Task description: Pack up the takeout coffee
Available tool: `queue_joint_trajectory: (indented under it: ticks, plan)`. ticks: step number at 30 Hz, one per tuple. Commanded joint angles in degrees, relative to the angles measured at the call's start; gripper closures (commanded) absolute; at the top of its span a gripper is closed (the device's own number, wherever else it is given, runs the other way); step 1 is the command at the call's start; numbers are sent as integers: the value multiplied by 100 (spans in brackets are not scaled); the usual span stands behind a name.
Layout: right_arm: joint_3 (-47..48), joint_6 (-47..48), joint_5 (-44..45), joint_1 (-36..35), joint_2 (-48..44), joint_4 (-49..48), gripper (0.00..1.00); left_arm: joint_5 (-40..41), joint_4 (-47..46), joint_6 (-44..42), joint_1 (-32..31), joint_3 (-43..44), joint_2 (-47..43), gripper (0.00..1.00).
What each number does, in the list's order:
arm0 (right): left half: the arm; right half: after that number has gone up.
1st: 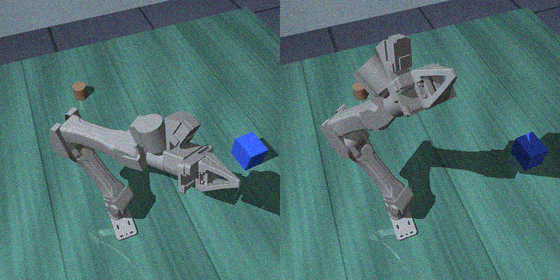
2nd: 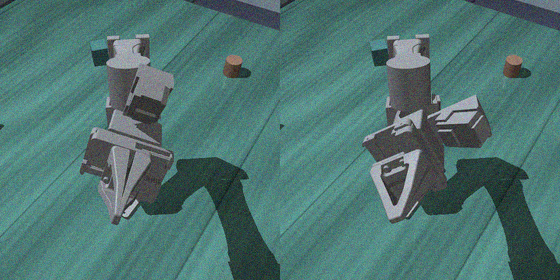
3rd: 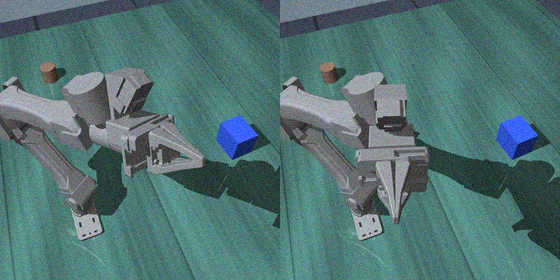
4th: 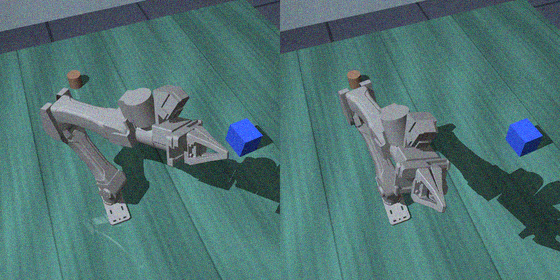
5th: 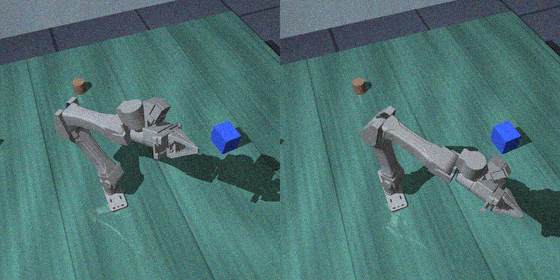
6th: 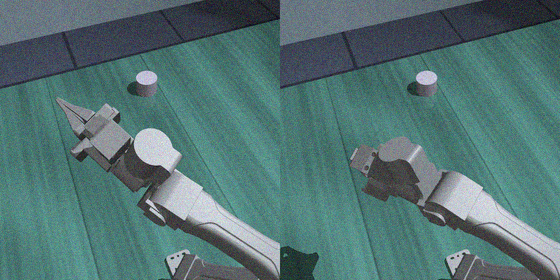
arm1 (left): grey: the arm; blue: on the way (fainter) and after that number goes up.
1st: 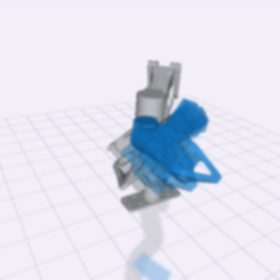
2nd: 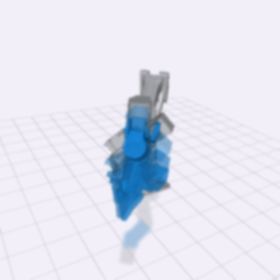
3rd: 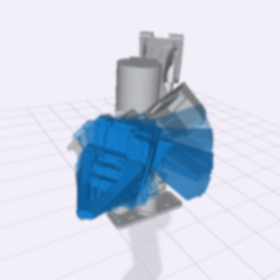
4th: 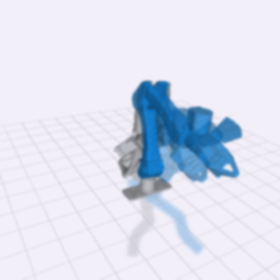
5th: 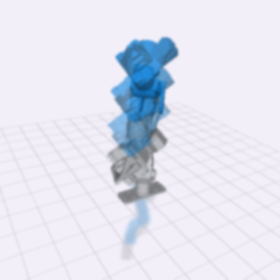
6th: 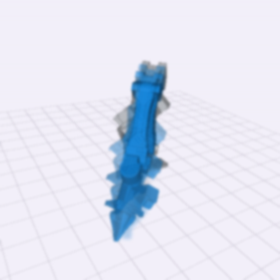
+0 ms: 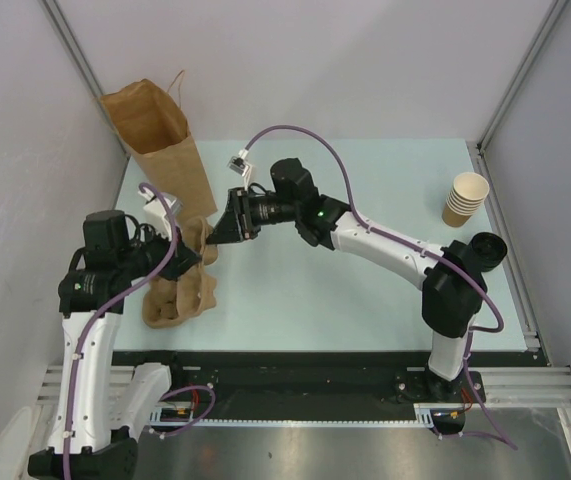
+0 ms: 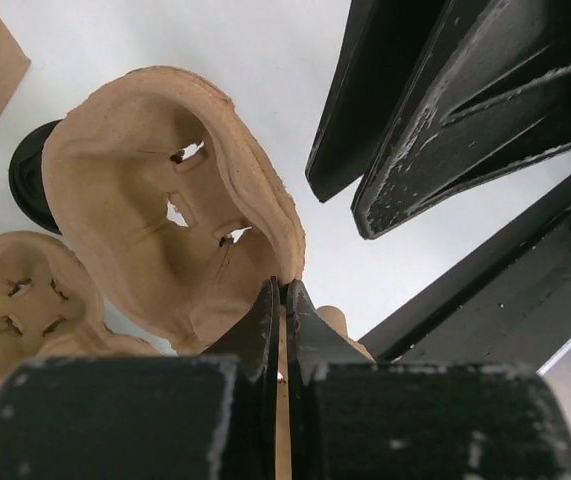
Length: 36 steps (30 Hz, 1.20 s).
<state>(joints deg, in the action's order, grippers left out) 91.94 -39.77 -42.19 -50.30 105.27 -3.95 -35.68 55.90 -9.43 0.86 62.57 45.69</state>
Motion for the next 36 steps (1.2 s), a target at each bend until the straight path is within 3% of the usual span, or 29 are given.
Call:
queue_joint_trajectory:
  ticks: [1, 29, 35, 36]
  plan:
    - [35, 101, 194, -41, 19, -45, 64, 9, -360, 257, -34, 45, -43, 100]
    - [-115, -382, 229, 100, 222, -326, 77, -44, -545, 407, -350, -25, -25, 100]
    - [-98, -515, 159, 82, 274, -414, 84, 61, -598, 468, -482, -87, -34, 100]
    - [-97, -480, 168, 73, 274, -397, 92, 70, -615, 477, -491, -95, -34, 100]
